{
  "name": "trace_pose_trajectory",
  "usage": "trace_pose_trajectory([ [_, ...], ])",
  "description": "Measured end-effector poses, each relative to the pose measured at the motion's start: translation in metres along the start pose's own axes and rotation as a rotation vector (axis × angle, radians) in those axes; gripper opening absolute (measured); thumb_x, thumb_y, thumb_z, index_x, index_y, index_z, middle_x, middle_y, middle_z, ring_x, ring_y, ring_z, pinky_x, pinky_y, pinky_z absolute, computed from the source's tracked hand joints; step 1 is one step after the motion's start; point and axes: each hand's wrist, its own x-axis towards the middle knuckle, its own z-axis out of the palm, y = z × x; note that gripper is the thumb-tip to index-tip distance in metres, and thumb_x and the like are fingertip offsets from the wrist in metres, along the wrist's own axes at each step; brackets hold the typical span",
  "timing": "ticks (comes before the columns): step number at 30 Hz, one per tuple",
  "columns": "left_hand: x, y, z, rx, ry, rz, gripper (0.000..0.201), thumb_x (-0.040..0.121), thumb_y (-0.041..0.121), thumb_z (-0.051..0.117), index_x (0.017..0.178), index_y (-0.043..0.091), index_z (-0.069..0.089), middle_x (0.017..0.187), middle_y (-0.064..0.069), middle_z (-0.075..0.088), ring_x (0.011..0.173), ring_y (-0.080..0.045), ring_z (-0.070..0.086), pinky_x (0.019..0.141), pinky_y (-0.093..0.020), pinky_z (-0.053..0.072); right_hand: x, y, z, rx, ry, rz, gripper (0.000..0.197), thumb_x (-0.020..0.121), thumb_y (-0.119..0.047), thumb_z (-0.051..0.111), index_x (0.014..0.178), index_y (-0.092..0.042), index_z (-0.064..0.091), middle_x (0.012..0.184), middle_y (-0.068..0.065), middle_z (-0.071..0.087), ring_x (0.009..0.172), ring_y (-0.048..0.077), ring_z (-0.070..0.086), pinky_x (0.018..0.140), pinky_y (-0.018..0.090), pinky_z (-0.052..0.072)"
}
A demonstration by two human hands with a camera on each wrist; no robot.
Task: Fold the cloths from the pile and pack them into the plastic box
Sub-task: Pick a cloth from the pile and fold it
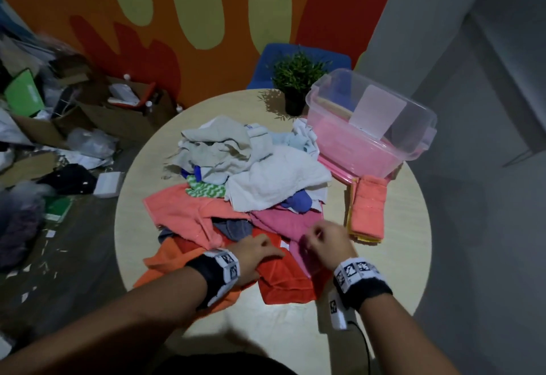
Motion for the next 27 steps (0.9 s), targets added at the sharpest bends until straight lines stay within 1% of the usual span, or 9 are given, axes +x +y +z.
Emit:
trace_pose_trajectory([
  [3,0.003,0.004,0.012,0.185,0.08,-0.038,0.036,0.088,0.031,0.066,0.122,0.027,0.058,0.128,-0.005,0.042,0.113,-0.03,0.045,0.086,-0.043,0.05,-0.023,-0.018,0.034,-0.013,-0.366,-0.025,0.016,0.076,-0.031,0.071,0.084,-0.017,0.068,0.086,0.001,0.069,0.078,0.015,0.062,0.08,0.035,0.053],
  [5,0.004,0.003,0.003,0.038,0.226,-0.035,0.024,0.087,0.032,0.069,0.106,0.021,0.06,0.119,-0.004,0.047,0.107,-0.027,0.047,0.086,-0.043,0.048,-0.033,-0.019,0.049,-0.086,-0.404,-0.041,0.05,0.064,-0.052,0.074,0.103,-0.022,0.063,0.108,-0.002,0.057,0.096,0.013,0.053,0.087,0.029,0.045],
  [7,0.003,-0.001,-0.011,-0.176,0.355,0.003,0.021,0.082,0.03,0.075,0.09,0.022,0.058,0.109,0.001,0.051,0.099,-0.021,0.047,0.087,-0.036,0.043,-0.038,-0.017,0.058,-0.083,-0.299,-0.054,0.059,0.068,-0.057,0.072,0.114,-0.024,0.058,0.115,-0.006,0.047,0.102,0.011,0.046,0.089,0.027,0.038],
  [9,0.0,-0.002,-0.03,-0.297,0.437,0.051,0.029,0.076,0.03,0.082,0.079,0.028,0.054,0.104,0.005,0.056,0.094,-0.015,0.047,0.083,-0.025,0.037,-0.038,-0.02,0.059,-0.048,-0.175,-0.061,0.045,0.082,-0.046,0.069,0.119,-0.021,0.061,0.119,-0.005,0.053,0.108,0.016,0.051,0.094,0.029,0.04],
  [13,-0.007,0.0,-0.076,-0.5,0.49,0.132,0.036,0.074,0.021,0.085,0.066,0.031,0.051,0.087,0.007,0.072,0.084,-0.008,0.064,0.077,-0.022,0.048,-0.033,-0.038,0.027,0.191,0.1,-0.072,0.011,0.088,-0.018,0.068,0.098,-0.018,0.067,0.091,0.0,0.072,0.085,0.019,0.066,0.077,0.035,0.05],
  [17,-0.013,-0.006,-0.11,-0.41,0.457,0.128,0.025,0.079,0.023,0.076,0.076,0.028,0.052,0.073,0.004,0.064,0.066,-0.008,0.056,0.066,-0.03,0.046,-0.027,-0.059,-0.023,0.361,0.263,-0.142,0.033,0.084,0.0,0.067,0.095,-0.031,0.07,0.09,-0.014,0.073,0.087,0.003,0.067,0.081,0.022,0.051],
  [20,-0.015,-0.019,-0.122,-0.253,0.398,0.088,0.022,0.082,0.032,0.074,0.09,0.033,0.053,0.08,0.007,0.064,0.076,-0.011,0.057,0.069,-0.031,0.046,-0.027,-0.072,-0.054,0.415,0.364,-0.196,0.044,0.082,0.008,0.063,0.094,-0.034,0.069,0.093,-0.023,0.072,0.091,-0.004,0.065,0.084,0.014,0.048],
  [23,-0.02,-0.027,-0.133,-0.206,0.433,0.059,0.019,0.083,0.037,0.072,0.083,0.039,0.053,0.079,0.012,0.06,0.081,-0.013,0.055,0.072,-0.033,0.045,-0.028,-0.077,-0.078,0.431,0.479,-0.171,0.042,0.082,0.01,0.062,0.097,-0.028,0.07,0.092,-0.018,0.071,0.089,-0.008,0.063,0.082,0.008,0.044],
  [27,-0.025,-0.027,-0.149,-0.438,0.58,0.016,0.034,0.079,0.014,0.076,0.075,0.033,0.049,0.074,0.006,0.06,0.069,-0.014,0.056,0.064,-0.032,0.044,-0.026,-0.075,-0.086,0.363,0.418,-0.184,0.029,0.081,-0.005,0.06,0.085,-0.033,0.063,0.091,-0.009,0.062,0.088,-0.004,0.056,0.08,0.011,0.039],
])
